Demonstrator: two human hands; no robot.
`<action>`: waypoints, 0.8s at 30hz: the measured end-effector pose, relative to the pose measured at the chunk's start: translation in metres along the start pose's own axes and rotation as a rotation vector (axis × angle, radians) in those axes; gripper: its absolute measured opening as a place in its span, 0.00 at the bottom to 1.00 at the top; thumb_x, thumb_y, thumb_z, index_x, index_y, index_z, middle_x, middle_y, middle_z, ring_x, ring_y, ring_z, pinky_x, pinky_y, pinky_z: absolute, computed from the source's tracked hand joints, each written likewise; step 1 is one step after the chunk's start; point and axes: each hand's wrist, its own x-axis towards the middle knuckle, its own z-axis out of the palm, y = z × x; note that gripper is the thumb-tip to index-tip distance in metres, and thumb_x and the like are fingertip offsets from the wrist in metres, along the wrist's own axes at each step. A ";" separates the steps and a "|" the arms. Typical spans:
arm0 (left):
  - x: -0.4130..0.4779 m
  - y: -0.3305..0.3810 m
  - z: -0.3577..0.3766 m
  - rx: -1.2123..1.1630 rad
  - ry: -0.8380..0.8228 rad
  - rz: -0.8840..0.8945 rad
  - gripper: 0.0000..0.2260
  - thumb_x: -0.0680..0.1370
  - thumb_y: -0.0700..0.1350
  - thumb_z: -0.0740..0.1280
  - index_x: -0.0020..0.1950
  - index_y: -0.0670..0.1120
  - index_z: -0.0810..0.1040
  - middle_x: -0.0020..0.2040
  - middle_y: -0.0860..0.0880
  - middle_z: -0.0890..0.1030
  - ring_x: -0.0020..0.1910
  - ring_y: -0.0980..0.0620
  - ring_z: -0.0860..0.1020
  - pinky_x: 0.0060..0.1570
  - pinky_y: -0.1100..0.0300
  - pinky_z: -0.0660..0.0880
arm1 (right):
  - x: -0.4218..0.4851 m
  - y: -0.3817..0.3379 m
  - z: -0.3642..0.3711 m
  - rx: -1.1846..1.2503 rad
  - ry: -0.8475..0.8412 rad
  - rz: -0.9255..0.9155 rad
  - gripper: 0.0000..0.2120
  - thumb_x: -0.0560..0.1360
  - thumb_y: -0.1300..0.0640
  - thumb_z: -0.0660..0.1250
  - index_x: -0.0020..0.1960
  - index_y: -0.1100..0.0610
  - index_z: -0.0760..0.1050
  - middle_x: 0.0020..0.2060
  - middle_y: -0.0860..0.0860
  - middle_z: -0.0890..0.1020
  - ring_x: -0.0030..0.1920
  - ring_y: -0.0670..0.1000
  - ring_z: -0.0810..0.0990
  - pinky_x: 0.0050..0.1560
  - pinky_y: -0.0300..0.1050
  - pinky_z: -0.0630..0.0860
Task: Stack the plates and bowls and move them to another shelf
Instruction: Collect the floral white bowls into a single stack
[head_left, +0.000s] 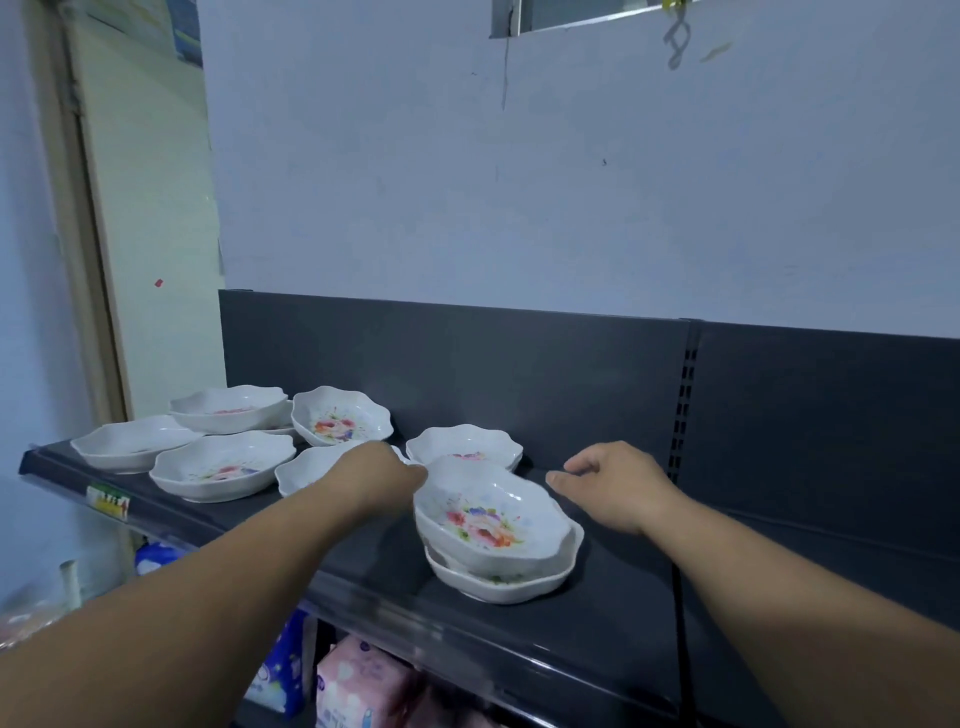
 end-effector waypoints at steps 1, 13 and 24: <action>0.002 -0.002 -0.007 -0.065 0.009 -0.005 0.15 0.77 0.47 0.60 0.31 0.44 0.67 0.30 0.48 0.69 0.29 0.51 0.68 0.27 0.61 0.64 | 0.000 -0.007 -0.001 0.012 0.021 -0.009 0.25 0.75 0.43 0.67 0.61 0.61 0.79 0.60 0.56 0.81 0.61 0.57 0.79 0.60 0.50 0.77; 0.030 -0.060 -0.066 -0.347 0.261 0.060 0.12 0.77 0.47 0.60 0.37 0.43 0.71 0.31 0.47 0.77 0.33 0.47 0.75 0.34 0.58 0.69 | 0.022 -0.095 0.032 0.616 -0.069 0.002 0.11 0.77 0.65 0.62 0.45 0.51 0.79 0.40 0.55 0.86 0.31 0.50 0.82 0.35 0.44 0.82; 0.045 -0.129 -0.053 -0.137 0.115 0.335 0.30 0.72 0.64 0.66 0.70 0.52 0.70 0.70 0.54 0.70 0.67 0.54 0.70 0.66 0.61 0.65 | 0.050 -0.146 0.089 0.454 -0.027 0.112 0.22 0.75 0.64 0.60 0.66 0.50 0.74 0.35 0.55 0.85 0.31 0.50 0.84 0.39 0.45 0.84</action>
